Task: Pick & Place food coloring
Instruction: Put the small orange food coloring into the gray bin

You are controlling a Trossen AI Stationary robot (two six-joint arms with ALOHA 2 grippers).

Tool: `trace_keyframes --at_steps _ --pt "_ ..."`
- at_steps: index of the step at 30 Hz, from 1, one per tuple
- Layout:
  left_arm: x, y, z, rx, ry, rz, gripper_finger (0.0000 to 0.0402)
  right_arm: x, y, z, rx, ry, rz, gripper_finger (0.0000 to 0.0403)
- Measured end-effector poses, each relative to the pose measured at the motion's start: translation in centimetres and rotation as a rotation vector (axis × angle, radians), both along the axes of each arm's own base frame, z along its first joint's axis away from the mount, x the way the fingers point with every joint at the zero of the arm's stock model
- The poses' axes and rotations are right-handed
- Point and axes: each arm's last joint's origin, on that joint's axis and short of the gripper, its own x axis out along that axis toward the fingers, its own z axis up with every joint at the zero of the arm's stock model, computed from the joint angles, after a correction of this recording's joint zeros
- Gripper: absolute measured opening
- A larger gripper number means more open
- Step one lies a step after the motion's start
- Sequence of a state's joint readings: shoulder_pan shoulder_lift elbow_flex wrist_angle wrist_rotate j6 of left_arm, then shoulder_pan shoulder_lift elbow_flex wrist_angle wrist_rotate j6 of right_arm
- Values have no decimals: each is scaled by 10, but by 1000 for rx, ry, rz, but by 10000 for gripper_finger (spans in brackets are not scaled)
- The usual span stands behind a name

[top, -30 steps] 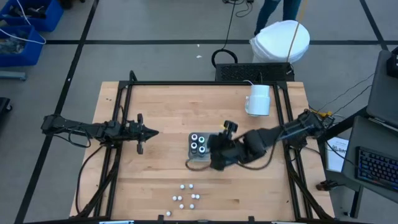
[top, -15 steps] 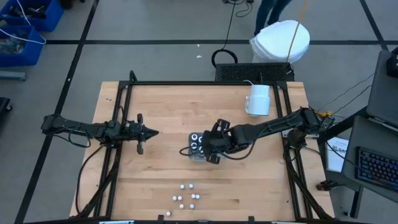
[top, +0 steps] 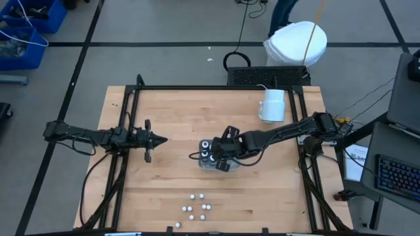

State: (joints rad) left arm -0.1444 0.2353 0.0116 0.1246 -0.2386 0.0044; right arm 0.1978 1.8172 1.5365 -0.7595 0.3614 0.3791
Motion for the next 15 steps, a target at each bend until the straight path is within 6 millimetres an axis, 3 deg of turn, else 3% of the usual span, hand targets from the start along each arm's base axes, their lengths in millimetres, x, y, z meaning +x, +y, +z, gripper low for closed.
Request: trace_keyframes --at_steps 15 --pt "0 0 0 -1 -1 0 6 -7 -1 -18 21 41 -63 59"
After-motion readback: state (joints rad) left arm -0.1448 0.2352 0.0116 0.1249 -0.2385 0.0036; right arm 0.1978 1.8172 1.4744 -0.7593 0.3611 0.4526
